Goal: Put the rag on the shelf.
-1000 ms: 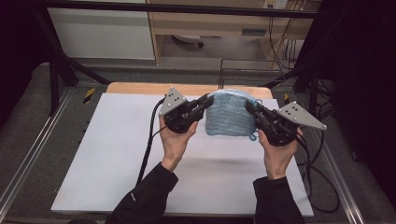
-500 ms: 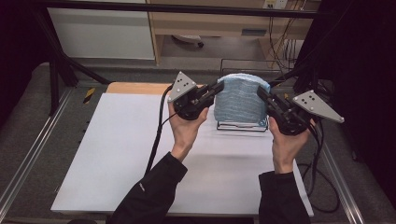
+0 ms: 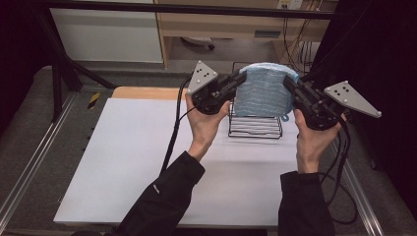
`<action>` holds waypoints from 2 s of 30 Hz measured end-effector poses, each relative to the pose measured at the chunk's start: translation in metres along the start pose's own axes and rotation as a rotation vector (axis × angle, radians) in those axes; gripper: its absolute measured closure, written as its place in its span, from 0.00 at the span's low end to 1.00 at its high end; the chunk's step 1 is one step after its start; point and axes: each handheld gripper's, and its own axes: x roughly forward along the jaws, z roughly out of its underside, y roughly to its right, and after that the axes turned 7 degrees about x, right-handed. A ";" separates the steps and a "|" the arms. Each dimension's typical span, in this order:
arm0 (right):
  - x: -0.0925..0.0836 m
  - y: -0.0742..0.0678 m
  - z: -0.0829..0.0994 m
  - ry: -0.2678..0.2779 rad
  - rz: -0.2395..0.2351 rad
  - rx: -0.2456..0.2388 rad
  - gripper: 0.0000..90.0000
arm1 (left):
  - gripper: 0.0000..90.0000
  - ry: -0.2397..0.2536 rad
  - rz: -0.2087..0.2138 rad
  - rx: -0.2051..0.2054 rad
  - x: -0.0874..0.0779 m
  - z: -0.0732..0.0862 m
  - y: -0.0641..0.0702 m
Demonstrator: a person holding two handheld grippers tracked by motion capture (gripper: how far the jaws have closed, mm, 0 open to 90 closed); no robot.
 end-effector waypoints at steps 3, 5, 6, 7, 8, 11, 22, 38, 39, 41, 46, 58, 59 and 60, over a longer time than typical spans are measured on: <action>0.002 0.002 -0.004 0.009 0.003 0.004 0.92 | 0.91 0.007 -0.004 0.008 0.005 -0.004 0.000; 0.004 0.004 -0.007 0.016 0.006 0.003 0.92 | 0.91 0.016 -0.004 -0.001 0.007 -0.007 -0.002; 0.005 0.004 -0.010 0.019 0.007 -0.002 0.92 | 0.91 0.023 0.000 -0.012 0.009 -0.009 -0.003; 0.006 0.004 -0.012 0.024 0.010 -0.008 0.92 | 0.91 0.027 0.000 -0.013 0.009 -0.011 -0.004; 0.007 0.004 -0.015 0.028 0.009 -0.010 0.92 | 0.91 0.032 -0.004 -0.008 0.010 -0.013 -0.005; 0.011 0.006 -0.023 0.037 0.009 -0.014 0.92 | 0.91 0.038 -0.010 0.008 0.013 -0.022 -0.008; 0.024 0.011 -0.045 0.062 0.010 -0.032 0.92 | 0.91 0.058 -0.029 0.025 0.026 -0.043 -0.014; 0.048 0.027 -0.058 0.069 0.014 -0.041 0.92 | 0.91 0.059 -0.058 0.060 0.052 -0.051 -0.029; 0.050 0.028 -0.058 0.068 0.016 -0.043 0.92 | 0.91 0.058 -0.060 0.064 0.053 -0.052 -0.030; 0.054 0.030 -0.059 0.066 0.018 -0.042 0.92 | 0.91 0.055 -0.063 0.064 0.056 -0.052 -0.032; 0.064 0.036 -0.059 0.058 0.016 -0.040 0.92 | 0.91 0.044 -0.073 0.072 0.063 -0.049 -0.040; 0.082 0.045 -0.054 0.023 0.023 -0.042 0.92 | 0.91 0.011 -0.087 0.077 0.075 -0.039 -0.053; 0.082 0.047 -0.052 0.022 0.020 -0.037 0.92 | 0.91 0.009 -0.087 0.076 0.076 -0.038 -0.054; 0.082 0.048 -0.050 0.019 0.022 -0.038 0.92 | 0.91 0.004 -0.087 0.082 0.077 -0.037 -0.054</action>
